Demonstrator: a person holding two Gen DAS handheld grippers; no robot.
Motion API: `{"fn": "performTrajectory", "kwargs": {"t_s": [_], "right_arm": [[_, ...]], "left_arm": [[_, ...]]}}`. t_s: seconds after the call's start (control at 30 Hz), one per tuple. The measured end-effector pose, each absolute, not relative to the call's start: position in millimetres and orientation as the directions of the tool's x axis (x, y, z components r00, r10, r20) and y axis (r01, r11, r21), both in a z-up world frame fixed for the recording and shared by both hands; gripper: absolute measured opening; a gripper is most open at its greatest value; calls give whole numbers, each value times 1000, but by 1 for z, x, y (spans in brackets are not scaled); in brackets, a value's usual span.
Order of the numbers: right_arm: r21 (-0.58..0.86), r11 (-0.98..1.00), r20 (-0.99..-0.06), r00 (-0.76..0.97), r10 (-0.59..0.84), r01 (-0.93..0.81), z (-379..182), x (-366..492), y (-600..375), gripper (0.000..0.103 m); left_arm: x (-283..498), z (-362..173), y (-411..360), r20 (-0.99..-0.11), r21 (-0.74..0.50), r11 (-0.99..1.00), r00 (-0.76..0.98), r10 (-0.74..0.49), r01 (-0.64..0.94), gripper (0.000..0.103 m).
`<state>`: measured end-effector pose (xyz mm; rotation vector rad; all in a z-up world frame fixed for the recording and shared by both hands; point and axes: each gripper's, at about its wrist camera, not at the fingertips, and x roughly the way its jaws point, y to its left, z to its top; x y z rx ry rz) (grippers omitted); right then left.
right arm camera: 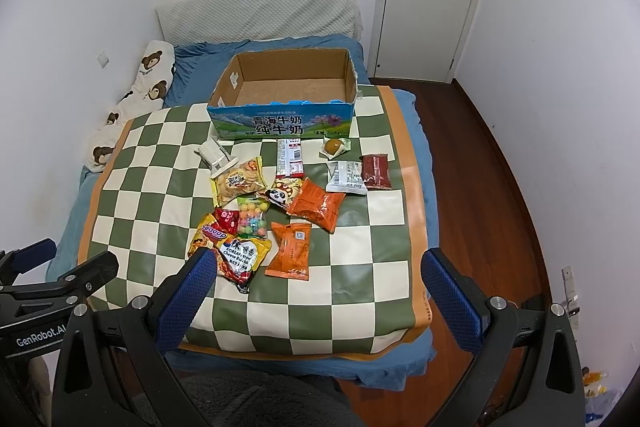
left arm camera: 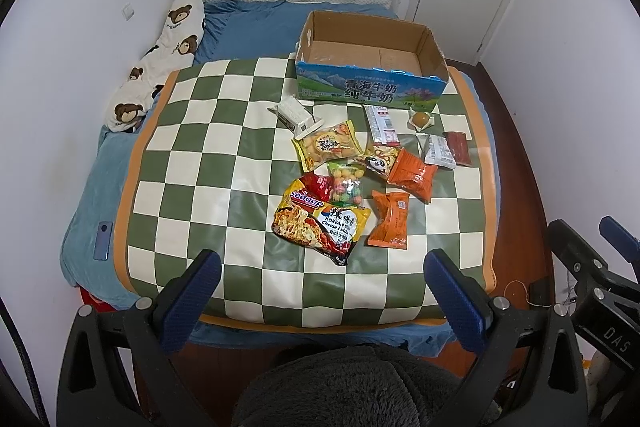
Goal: Organize snacks
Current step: 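Grasp the yellow Sedaap noodle pack with left tool while right tool grasps orange biscuit packet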
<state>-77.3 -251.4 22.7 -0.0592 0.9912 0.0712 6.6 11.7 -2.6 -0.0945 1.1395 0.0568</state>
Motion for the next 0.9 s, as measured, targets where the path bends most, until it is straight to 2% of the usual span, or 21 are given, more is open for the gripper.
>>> {"fn": "performTrajectory", "kwargs": {"t_s": [0.17, 0.3, 0.53, 0.6, 0.77, 0.9], "right_arm": [[16, 998, -844, 534, 49, -66, 17, -64, -250, 103], [63, 998, -873, 482, 69, -29, -21, -33, -253, 103], [99, 995, -937, 339, 84, 27, -131, 28, -257, 103], [98, 995, -949, 303, 87, 19, -164, 40, -256, 103], [120, 993, -963, 242, 115, 5, -230, 68, -255, 103], [148, 989, -966, 211, 147, -14, -261, 77, -247, 102]], "left_arm": [[28, -27, 21, -925, -54, 985, 380, 11, -161, 103], [61, -83, 41, -963, -102, 958, 267, -27, -270, 103], [108, -208, 78, -965, -248, 826, 52, -258, -506, 102], [117, -242, 85, -946, -266, 769, 4, -325, -581, 95], [138, -310, 88, -899, -273, 625, -38, -437, -732, 95], [146, -347, 75, -875, -252, 549, -54, -481, -797, 95]]}}
